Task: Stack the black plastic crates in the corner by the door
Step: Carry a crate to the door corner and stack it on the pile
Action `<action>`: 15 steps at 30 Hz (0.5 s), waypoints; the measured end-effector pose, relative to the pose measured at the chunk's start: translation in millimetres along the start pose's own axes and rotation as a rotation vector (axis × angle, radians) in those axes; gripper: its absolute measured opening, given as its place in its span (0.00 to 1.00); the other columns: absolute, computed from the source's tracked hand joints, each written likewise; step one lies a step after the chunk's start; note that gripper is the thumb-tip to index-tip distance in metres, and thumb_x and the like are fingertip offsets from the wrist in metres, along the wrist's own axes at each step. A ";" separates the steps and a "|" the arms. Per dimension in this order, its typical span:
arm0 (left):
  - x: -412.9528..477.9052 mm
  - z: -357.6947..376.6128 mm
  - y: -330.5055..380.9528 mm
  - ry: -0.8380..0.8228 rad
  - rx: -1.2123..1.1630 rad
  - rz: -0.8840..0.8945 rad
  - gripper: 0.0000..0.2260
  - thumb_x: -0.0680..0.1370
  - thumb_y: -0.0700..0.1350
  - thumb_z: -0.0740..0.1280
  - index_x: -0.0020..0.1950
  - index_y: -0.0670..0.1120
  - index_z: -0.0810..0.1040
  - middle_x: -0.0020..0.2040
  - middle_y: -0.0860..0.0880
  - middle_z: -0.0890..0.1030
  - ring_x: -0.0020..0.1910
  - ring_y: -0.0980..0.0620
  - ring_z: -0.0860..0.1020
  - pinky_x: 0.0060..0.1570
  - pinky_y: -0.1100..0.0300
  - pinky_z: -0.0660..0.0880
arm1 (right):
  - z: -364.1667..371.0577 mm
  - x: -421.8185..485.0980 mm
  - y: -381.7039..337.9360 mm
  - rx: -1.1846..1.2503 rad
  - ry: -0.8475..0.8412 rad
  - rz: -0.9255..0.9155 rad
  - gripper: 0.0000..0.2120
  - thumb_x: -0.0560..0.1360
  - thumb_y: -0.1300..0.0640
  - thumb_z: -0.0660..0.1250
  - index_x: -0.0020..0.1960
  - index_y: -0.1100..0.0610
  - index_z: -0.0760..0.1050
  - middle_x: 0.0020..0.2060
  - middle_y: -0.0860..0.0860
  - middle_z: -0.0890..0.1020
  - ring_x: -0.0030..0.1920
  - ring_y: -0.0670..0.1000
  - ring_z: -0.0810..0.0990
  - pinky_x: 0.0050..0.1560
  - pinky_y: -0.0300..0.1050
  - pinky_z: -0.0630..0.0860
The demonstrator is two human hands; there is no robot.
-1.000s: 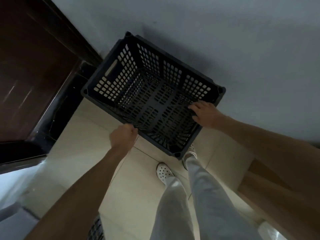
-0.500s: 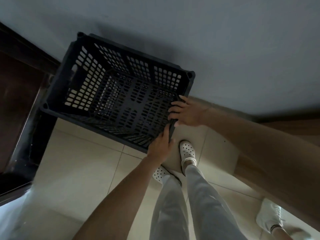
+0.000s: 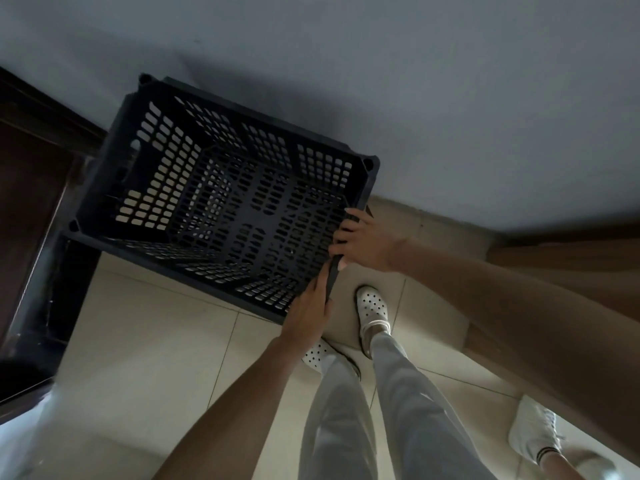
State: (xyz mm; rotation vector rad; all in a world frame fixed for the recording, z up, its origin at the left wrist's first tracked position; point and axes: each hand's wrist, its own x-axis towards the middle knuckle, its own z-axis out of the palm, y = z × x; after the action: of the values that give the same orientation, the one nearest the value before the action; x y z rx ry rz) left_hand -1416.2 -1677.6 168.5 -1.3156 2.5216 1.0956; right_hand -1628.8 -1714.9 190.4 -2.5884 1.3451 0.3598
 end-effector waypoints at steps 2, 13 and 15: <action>-0.4 -0.1 -0.2 -0.011 -0.009 0.005 0.32 0.78 0.42 0.61 0.80 0.48 0.51 0.67 0.42 0.75 0.54 0.44 0.81 0.49 0.50 0.80 | 2.3 0.6 0.1 0.019 0.029 0.014 0.09 0.69 0.45 0.73 0.47 0.47 0.82 0.43 0.47 0.84 0.50 0.54 0.82 0.69 0.56 0.63; 6.1 -3.5 5.3 0.002 0.007 0.019 0.34 0.78 0.43 0.64 0.80 0.48 0.49 0.76 0.43 0.65 0.65 0.44 0.76 0.59 0.51 0.77 | 7.4 1.6 10.5 0.013 -0.054 0.059 0.12 0.76 0.43 0.62 0.55 0.45 0.80 0.51 0.45 0.83 0.58 0.52 0.80 0.70 0.54 0.53; 7.0 -2.8 6.0 0.026 0.035 0.035 0.34 0.79 0.44 0.64 0.80 0.47 0.49 0.76 0.42 0.64 0.67 0.45 0.75 0.61 0.53 0.76 | 11.1 2.1 11.5 0.022 -0.057 0.059 0.13 0.76 0.43 0.62 0.55 0.45 0.80 0.51 0.46 0.83 0.58 0.53 0.80 0.70 0.55 0.53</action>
State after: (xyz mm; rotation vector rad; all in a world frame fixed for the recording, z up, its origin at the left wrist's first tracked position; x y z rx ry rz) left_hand -1424.3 -1681.9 171.1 -1.2895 2.5799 1.0426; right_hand -1638.4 -1719.8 178.5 -2.5058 1.4000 0.4223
